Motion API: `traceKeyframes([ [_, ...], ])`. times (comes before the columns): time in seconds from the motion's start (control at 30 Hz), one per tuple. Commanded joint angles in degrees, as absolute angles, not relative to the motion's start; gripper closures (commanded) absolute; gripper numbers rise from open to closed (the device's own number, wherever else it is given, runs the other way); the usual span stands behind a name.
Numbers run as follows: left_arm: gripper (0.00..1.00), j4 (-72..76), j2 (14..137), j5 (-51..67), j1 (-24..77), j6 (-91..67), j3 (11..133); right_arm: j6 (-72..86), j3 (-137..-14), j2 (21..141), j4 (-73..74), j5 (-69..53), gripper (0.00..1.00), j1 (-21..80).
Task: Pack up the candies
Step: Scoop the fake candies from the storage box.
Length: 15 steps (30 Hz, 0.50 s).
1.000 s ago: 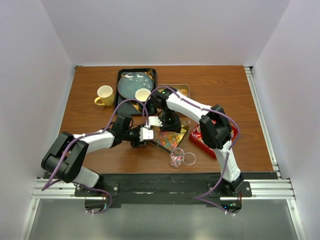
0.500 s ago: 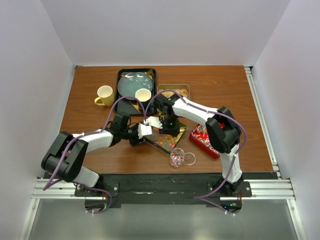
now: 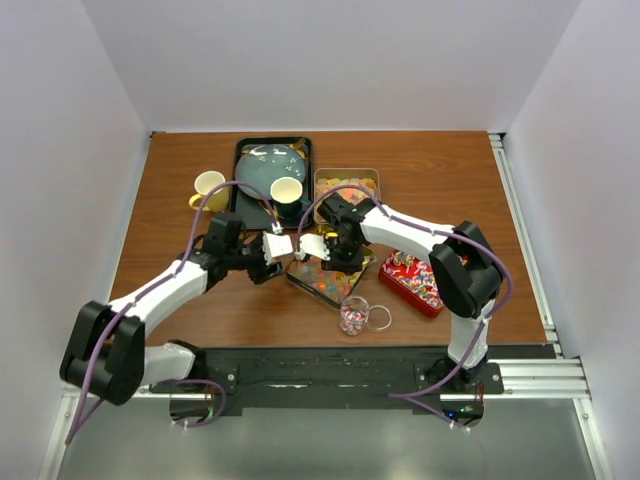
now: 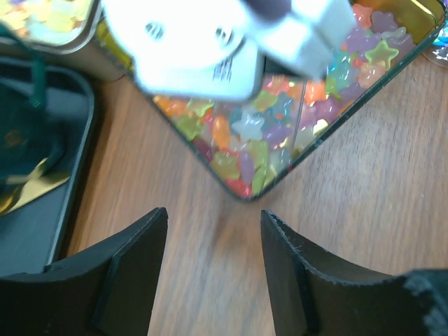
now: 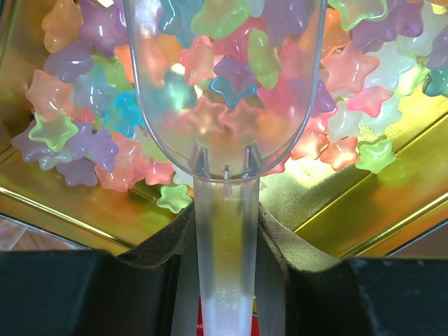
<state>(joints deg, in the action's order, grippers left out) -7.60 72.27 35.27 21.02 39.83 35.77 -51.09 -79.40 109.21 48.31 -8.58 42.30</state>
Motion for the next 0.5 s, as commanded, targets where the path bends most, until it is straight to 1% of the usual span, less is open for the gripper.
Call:
traceKeyframes([
  [0.0,0.39,-15.2,66.2,33.5,19.6,39.1,37.4,-50.6,-76.1,106.9,41.1,-13.0,1.0,41.2],
  [0.2,0.37,-16.9,62.1,31.3,17.0,36.0,37.2,-49.4,-73.0,104.8,37.9,-15.7,1.0,39.1],
  [0.47,0.37,-17.1,63.8,30.2,12.8,35.9,38.8,-48.7,-66.8,99.9,32.4,-21.8,1.0,36.0],
])
